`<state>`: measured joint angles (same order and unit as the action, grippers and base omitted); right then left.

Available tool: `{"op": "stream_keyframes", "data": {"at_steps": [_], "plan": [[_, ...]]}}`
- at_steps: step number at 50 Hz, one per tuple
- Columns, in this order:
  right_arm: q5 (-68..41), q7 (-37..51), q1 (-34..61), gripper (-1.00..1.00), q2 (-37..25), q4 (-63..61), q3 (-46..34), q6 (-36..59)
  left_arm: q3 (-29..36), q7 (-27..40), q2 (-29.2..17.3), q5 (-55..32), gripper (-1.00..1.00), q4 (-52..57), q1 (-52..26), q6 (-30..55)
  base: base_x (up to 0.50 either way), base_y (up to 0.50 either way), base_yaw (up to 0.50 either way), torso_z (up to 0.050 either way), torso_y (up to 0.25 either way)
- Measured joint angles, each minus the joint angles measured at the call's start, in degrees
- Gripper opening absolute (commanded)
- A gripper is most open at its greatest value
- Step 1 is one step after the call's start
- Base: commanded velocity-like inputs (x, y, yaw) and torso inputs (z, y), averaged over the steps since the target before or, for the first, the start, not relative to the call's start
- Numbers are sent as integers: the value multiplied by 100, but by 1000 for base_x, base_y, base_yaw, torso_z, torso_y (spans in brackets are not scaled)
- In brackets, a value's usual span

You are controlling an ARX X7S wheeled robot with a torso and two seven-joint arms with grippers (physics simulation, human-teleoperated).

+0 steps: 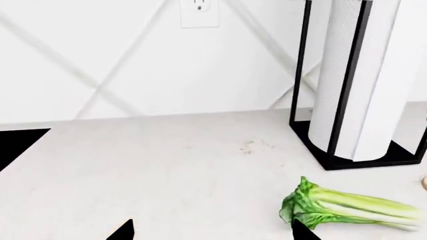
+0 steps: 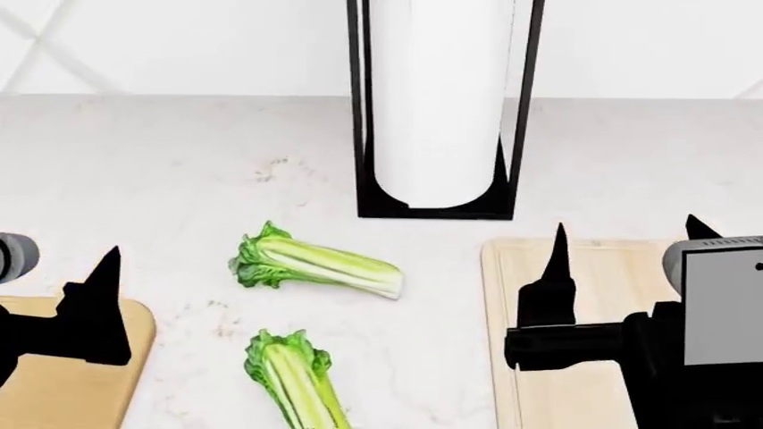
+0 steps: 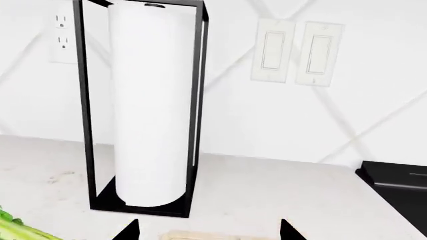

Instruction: Place the celery and the celery on separate cutting boards.

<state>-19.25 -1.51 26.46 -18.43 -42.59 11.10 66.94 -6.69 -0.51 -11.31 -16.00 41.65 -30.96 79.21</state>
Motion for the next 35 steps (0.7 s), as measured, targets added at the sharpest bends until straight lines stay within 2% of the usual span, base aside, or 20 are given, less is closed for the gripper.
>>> {"op": "stream_keyframes", "data": {"at_steps": [5,8,11,14,18,22,28,35], "plan": [[-26,4,-1,100,-14,-23,6,45,-81,8,46,-118,100,95,-49,250,423,0,0,0,0],[-49,13,21,100,-25,-47,15,120,-291,400,7,-762,100,87,-157,512,220,0,0,0,3],[-78,33,67,100,-35,-88,24,240,-354,1359,-280,-1895,100,-131,-389,603,52,0,0,0,0],[-101,56,120,100,-55,-134,9,361,-98,2739,-696,-3399,100,-396,-679,422,0,0,0,0,0],[-134,83,173,100,-71,-200,3,499,367,4728,-1193,-5811,100,-676,-1116,-132,0,0,0,0,0],[-144,102,176,100,-77,-188,-2,541,920,6159,-1546,-7916,100,-762,-1483,-826,0,0,0,0,0],[-171,130,206,100,-92,-200,-3,655,1848,7427,-1894,-9909,100,-690,-1740,-1740,0,0,0,0,0],[-162,146,98,100,-95,-151,10,593,2583,8119,-2112,-10928,100,-573,-1620,-2300,0,0,0,0,0]]}}
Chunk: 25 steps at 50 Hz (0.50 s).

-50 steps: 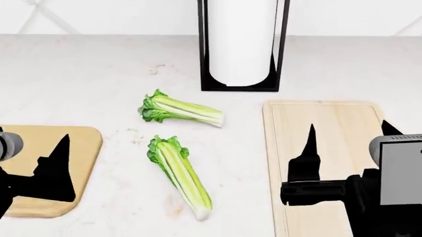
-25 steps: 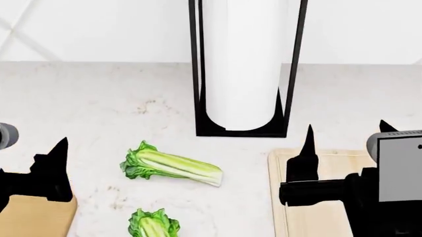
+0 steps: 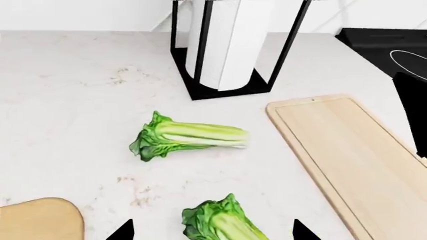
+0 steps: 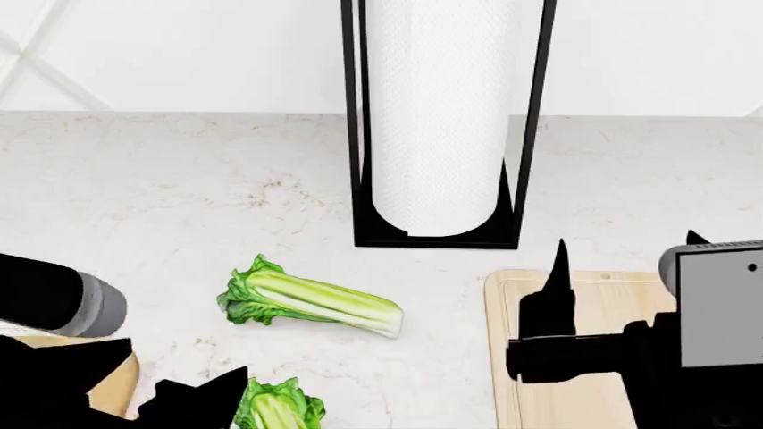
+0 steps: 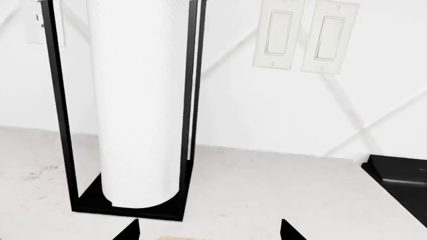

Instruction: Place the celery and the celery on separate cutting boards.

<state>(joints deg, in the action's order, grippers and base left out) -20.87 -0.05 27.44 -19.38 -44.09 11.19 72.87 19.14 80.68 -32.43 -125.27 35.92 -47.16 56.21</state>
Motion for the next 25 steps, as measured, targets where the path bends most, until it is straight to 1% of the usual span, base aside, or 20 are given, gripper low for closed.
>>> {"op": "stream_keyframes", "data": {"at_steps": [5,11,17,25], "plan": [[14,13,-71,100,1,52,-9,-65,348,183,-101,-275,100,-27,175,-179,0,0,0,0,0],[62,23,-208,100,12,203,-51,-252,638,223,-95,-340,100,-128,343,-296,0,0,0,0,0],[97,26,-312,100,17,327,-97,-401,841,173,24,-235,100,-277,452,-378,0,0,0,0,0],[144,18,-470,100,16,494,-190,-606,1024,98,284,-128,100,-498,367,-487,0,0,0,0,0]]}}
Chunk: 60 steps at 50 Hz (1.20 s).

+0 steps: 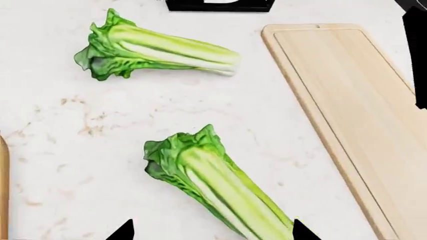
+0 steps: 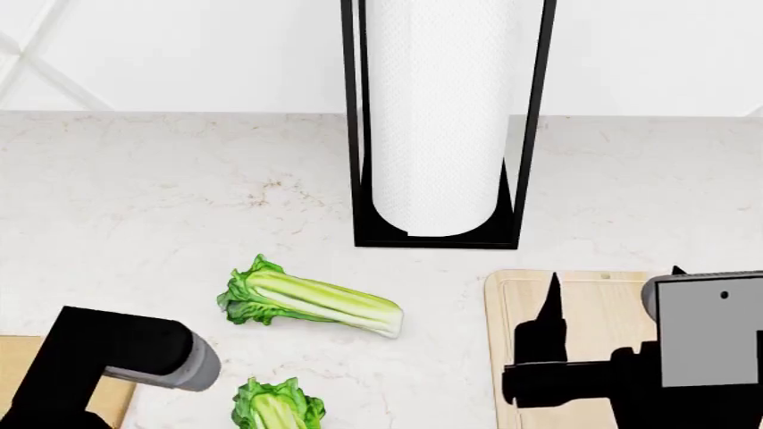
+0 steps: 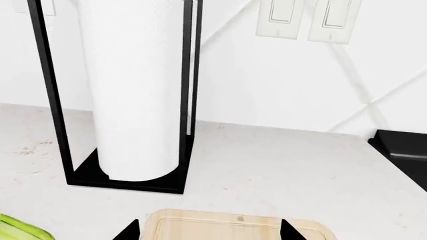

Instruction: Place the celery and the celery on separate cutting boards.

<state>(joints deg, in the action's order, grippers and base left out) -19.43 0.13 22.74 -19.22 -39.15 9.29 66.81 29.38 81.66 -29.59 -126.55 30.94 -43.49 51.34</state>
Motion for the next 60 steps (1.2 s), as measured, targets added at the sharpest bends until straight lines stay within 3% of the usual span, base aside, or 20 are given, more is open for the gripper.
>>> {"op": "stream_keyframes", "data": {"at_steps": [10,40,41,60], "plan": [[51,-11,-165,100,-14,173,-135,-204,196,-118,327,178,100,-209,-49,-107,0,0,0,0,0],[81,-38,-476,100,-13,440,-326,-599,723,-896,741,994,100,-1196,-10,60,0,0,0,0,0],[82,-40,-488,100,-12,453,-332,-616,729,-914,755,1006,-100,-1219,-14,55,0,0,0,0,0],[99,-65,-677,100,-15,643,-413,-879,626,-767,845,831,-100,-1185,-342,-94,0,0,0,0,0]]}}
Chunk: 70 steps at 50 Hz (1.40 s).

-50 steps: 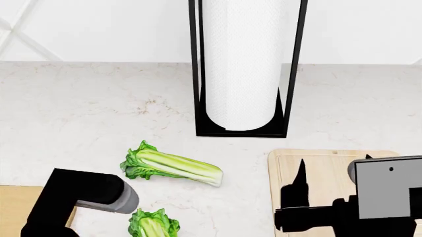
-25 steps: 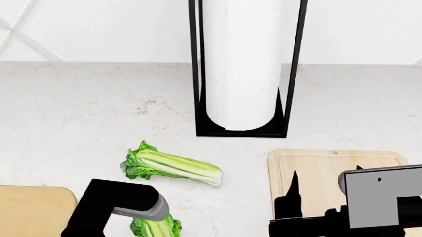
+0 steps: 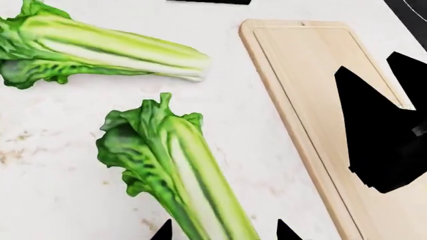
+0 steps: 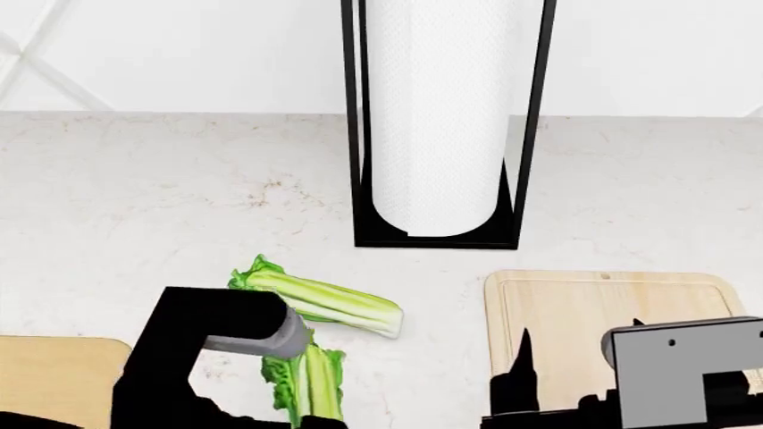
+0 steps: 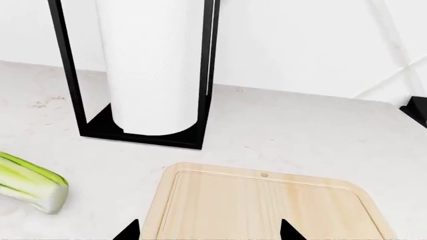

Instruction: Place the celery and the celery on separate cutting boards.

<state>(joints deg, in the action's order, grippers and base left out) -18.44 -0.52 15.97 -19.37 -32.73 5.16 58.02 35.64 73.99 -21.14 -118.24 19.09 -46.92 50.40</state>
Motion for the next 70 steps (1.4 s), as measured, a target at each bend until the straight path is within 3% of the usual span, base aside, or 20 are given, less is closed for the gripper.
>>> {"op": "stream_keyframes", "data": {"at_steps": [18,32,46,55,70], "plan": [[-100,43,53,100,-23,-144,97,104,-623,587,-542,-878,-100,659,-520,-424,0,0,0,0,0],[-300,111,552,100,-131,-536,36,752,-1486,533,-1986,-1323,-100,978,-251,-388,0,0,0,0,0],[-404,150,1005,100,-161,-579,-291,1181,-2243,-92,-3236,-1176,-100,298,46,-85,0,0,0,0,0],[-485,158,1176,100,-152,-619,-415,1388,-2415,-402,-3573,-948,-100,-71,258,32,0,0,0,0,0],[-559,164,1197,100,-158,-626,-491,1476,-2403,-725,-3749,-472,-100,-449,644,121,0,0,0,0,0]]}}
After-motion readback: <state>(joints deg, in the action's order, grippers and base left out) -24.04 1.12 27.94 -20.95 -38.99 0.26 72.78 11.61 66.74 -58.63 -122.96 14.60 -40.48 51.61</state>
